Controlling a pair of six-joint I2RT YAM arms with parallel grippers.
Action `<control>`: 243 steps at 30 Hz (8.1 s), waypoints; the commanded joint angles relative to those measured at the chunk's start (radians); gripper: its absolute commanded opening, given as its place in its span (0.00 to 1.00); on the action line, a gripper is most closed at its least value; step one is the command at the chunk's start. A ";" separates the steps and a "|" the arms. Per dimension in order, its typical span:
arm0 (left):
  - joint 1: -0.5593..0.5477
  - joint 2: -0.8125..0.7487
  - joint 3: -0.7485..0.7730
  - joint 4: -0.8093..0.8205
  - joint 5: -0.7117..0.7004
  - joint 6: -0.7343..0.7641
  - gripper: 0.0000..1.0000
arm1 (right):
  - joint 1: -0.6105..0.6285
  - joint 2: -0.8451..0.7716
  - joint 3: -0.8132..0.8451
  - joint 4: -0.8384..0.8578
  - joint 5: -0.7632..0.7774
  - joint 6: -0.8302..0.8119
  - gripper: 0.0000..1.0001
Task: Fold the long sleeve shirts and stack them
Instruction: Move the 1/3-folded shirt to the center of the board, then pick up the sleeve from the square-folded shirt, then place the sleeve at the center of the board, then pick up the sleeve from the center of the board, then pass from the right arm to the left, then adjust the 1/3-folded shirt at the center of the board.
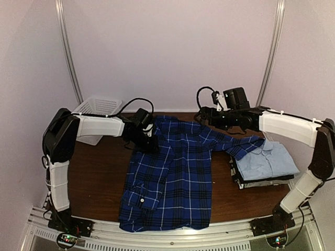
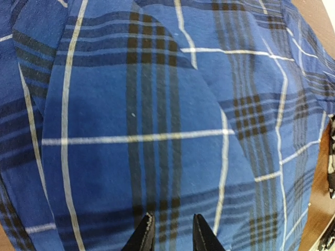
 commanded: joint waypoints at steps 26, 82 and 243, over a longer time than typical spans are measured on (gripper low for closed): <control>0.095 0.315 0.301 -0.023 -0.007 0.044 0.26 | -0.515 -0.572 -0.509 -0.226 0.127 -0.048 0.97; 0.106 -0.246 -0.062 -0.052 0.002 0.071 0.27 | 0.123 -0.020 -0.339 0.157 0.028 0.036 0.64; -0.090 -0.283 -0.381 0.085 -0.232 -0.131 0.00 | 0.000 0.159 -0.211 -0.073 0.222 -0.043 0.47</control>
